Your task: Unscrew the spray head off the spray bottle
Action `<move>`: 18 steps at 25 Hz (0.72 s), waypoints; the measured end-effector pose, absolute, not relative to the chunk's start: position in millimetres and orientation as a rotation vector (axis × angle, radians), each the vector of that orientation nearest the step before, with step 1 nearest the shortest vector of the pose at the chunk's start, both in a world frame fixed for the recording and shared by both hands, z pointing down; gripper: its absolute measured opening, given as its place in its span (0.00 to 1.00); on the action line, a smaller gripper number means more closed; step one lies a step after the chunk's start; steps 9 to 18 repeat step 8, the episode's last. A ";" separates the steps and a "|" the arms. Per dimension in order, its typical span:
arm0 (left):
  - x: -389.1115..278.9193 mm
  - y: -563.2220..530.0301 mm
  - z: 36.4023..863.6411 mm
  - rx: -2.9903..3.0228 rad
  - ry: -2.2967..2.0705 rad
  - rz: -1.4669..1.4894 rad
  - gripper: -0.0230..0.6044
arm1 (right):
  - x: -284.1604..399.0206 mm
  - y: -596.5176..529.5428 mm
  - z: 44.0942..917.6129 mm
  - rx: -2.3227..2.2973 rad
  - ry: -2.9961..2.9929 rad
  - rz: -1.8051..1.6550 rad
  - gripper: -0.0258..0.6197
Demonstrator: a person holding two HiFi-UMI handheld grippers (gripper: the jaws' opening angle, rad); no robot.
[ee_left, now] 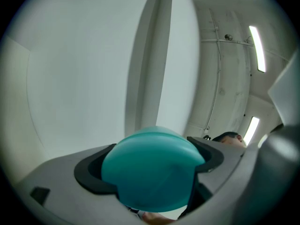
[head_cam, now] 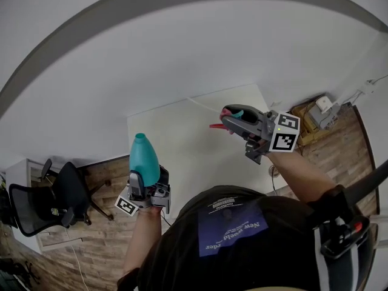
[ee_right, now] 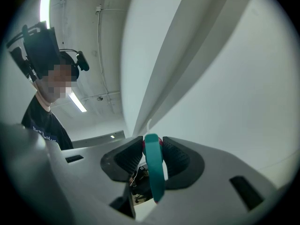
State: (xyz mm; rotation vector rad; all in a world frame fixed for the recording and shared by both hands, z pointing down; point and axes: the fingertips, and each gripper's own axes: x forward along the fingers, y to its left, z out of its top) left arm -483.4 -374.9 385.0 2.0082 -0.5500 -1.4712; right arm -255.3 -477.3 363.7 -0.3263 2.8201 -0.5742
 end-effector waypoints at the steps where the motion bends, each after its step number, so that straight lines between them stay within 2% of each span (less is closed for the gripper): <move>1: -484.2 -373.2 385.0 2.009 -0.550 -1.471 0.79 | -255.8 -475.8 363.4 -0.326 2.820 -0.572 0.23; 18: -486.8 -371.0 382.2 2.013 -0.548 -1.473 0.79 | -257.5 -473.1 359.9 -0.318 2.816 -0.572 0.23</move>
